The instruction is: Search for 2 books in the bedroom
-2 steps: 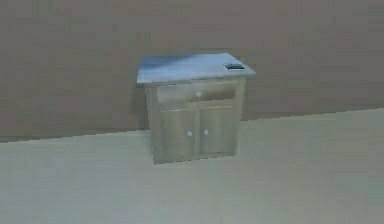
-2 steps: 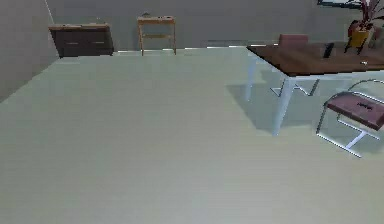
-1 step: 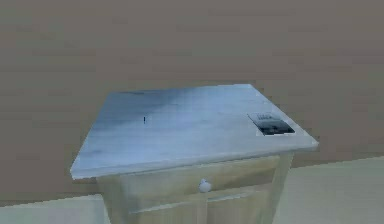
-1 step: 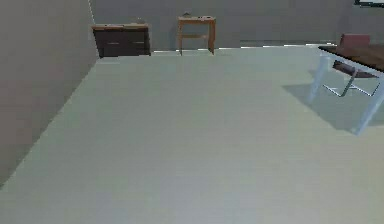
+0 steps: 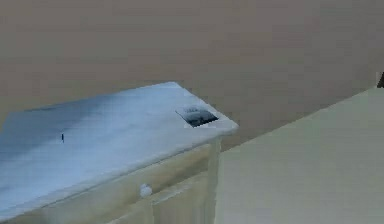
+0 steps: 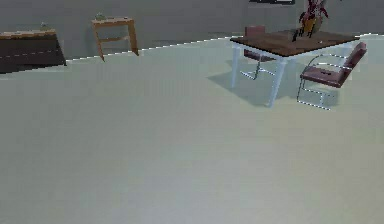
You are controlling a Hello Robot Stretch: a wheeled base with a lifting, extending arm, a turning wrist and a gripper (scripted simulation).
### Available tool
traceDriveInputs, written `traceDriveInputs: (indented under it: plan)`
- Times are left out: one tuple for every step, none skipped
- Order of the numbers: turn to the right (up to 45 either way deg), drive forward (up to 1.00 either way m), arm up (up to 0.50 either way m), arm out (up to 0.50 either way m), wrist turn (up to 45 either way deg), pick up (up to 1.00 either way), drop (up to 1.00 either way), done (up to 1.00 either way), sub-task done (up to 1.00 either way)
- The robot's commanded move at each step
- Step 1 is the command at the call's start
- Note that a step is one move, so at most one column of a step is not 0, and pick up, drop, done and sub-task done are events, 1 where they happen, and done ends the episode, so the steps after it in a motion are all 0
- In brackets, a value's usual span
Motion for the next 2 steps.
traceDriveInputs:
  plan:
    - [0.0, 0.00, 0.00, 0.00, 0.0, 0.00, 0.00, 0.00, 1.00]
    - [-45.0, 0.00, 0.00, 0.00, 0.0, 0.00, 0.00, 0.00, 0.00]
